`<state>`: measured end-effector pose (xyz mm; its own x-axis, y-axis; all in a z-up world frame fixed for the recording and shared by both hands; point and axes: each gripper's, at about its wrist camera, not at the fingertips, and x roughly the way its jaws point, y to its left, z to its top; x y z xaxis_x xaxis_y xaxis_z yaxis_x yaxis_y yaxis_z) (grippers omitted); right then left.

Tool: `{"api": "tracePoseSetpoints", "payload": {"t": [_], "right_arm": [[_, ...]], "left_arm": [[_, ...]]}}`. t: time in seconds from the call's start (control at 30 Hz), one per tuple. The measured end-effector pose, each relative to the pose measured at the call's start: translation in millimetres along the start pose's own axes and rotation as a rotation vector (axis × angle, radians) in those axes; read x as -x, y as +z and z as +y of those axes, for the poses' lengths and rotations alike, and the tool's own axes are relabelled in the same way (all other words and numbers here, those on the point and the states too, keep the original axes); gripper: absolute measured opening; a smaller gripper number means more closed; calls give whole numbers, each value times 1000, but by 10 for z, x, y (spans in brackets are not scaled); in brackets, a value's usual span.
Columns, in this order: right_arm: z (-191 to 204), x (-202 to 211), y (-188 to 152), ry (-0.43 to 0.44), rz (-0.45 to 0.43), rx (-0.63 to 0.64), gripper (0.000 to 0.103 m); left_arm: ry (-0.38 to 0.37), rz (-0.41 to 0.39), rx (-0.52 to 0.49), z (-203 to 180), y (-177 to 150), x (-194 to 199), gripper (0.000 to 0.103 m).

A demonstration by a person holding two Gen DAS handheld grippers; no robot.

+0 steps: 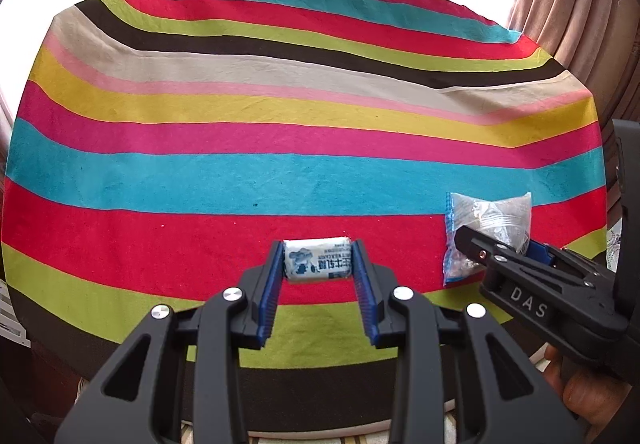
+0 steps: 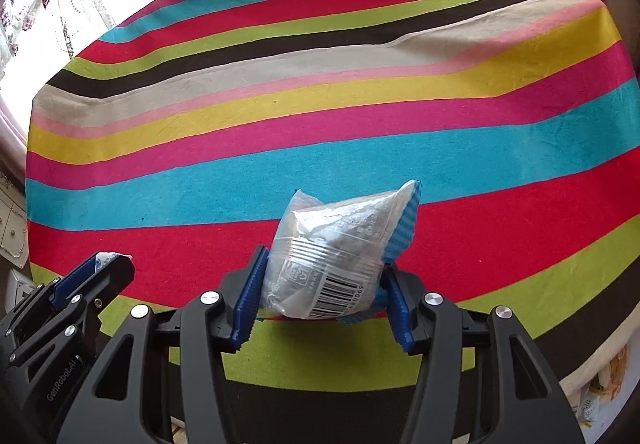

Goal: Organize snacks
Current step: 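Carry the milk candy and blue-edged packet over the white box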

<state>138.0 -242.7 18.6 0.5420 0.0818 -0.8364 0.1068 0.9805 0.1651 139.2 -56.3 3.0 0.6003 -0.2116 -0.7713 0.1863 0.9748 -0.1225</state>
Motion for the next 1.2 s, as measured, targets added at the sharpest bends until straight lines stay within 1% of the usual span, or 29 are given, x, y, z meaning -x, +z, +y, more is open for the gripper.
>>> {"api": "tracePoseSetpoints", "payload": {"t": [0.4,0.53,0.97,1.2], "right_arm": [[-107,361,-238,15,-24,-1,53],[-167,471,-304,21,-33,-2,53],[-525,774,-518,25,-42,-42,53],[-778,950,-626,11,-53,-77,53]], "left_arm": [[-22,0,-6,-189,-148,243,34],[-31,2,-23,-294,-206,306,34],[-59,12,-93,-660,-310,423,34],[-95,24,-138,-941,-394,491,34]]}}
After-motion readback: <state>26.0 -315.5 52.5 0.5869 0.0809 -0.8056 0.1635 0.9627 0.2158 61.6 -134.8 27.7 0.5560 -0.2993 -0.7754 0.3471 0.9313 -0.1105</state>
